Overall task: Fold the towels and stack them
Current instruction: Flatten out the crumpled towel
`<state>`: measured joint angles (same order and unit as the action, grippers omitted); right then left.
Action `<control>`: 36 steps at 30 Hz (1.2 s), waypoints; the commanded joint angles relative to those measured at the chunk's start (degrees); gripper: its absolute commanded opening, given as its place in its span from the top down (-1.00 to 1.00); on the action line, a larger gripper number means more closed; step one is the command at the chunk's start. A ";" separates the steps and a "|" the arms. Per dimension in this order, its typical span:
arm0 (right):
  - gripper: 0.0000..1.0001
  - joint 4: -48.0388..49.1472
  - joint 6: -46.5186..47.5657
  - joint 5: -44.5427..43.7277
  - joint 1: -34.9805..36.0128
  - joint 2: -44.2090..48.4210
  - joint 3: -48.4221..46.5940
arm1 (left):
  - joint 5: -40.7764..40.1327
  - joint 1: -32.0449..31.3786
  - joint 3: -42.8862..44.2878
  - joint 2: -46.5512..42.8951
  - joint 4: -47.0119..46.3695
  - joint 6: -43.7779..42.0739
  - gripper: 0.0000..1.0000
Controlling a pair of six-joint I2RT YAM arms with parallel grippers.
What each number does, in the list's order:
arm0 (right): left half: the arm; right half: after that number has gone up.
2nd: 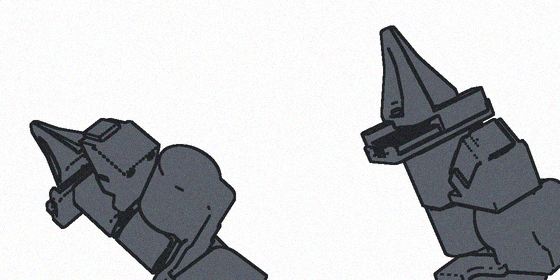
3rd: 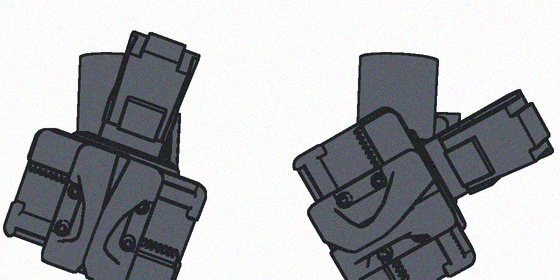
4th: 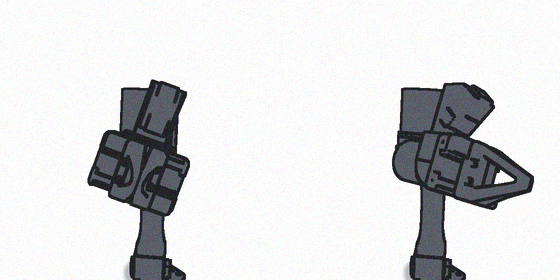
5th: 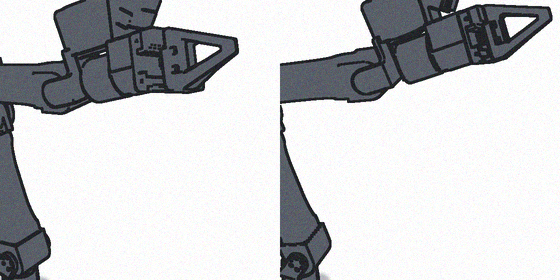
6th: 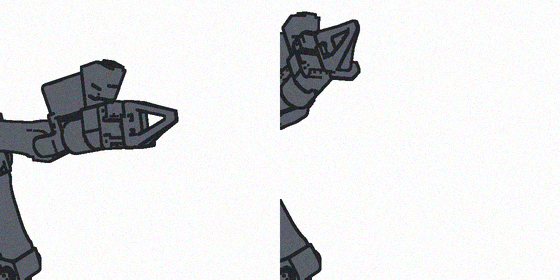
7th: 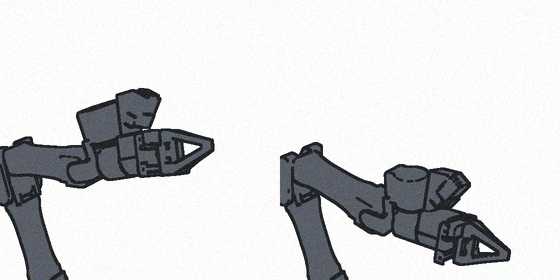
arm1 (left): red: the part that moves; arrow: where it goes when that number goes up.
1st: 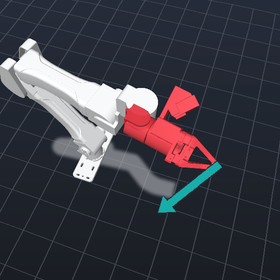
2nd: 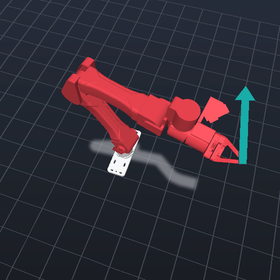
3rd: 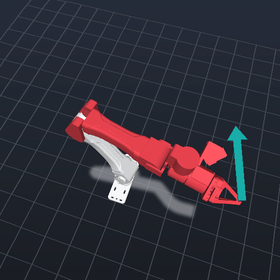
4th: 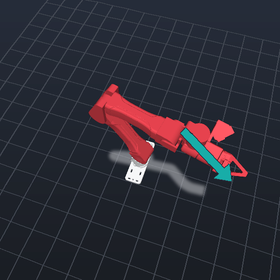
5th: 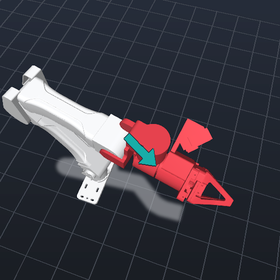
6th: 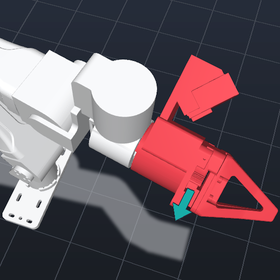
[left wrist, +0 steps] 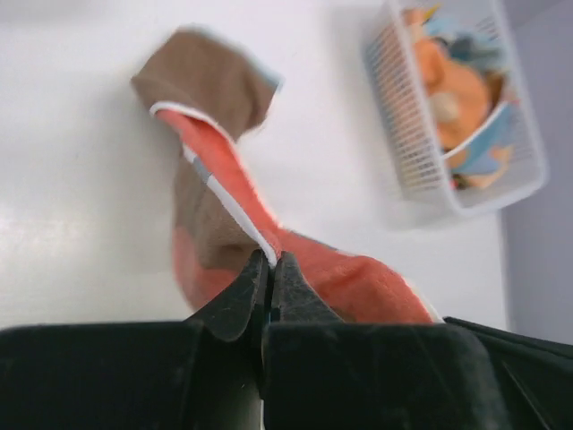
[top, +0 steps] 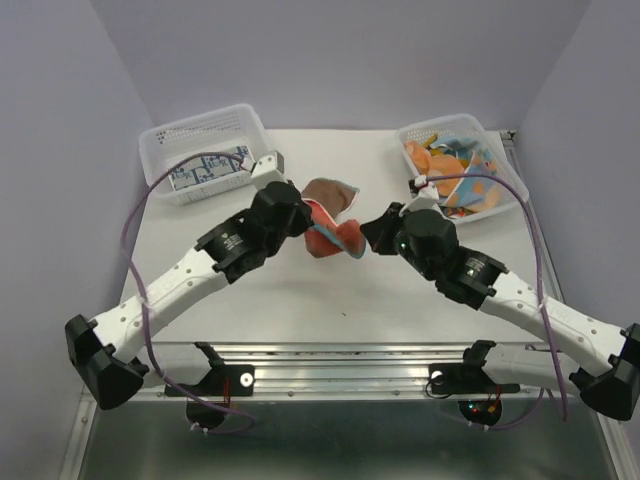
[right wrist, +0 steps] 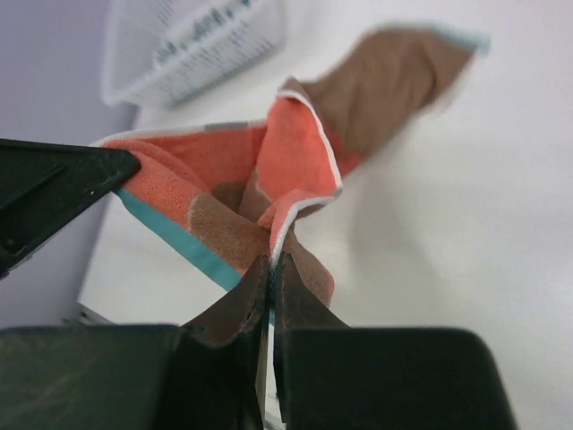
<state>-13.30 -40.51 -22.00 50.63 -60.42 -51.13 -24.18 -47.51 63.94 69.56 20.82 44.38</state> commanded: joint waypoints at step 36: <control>0.99 -4.89 14.41 5.91 0.08 7.60 -37.37 | 17.77 -0.30 29.40 -10.93 -1.48 -7.38 1.00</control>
<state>-17.32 -22.94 -21.78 50.63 -55.68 -87.46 -10.48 -47.53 95.64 60.97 24.29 33.95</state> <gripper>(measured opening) 0.043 0.041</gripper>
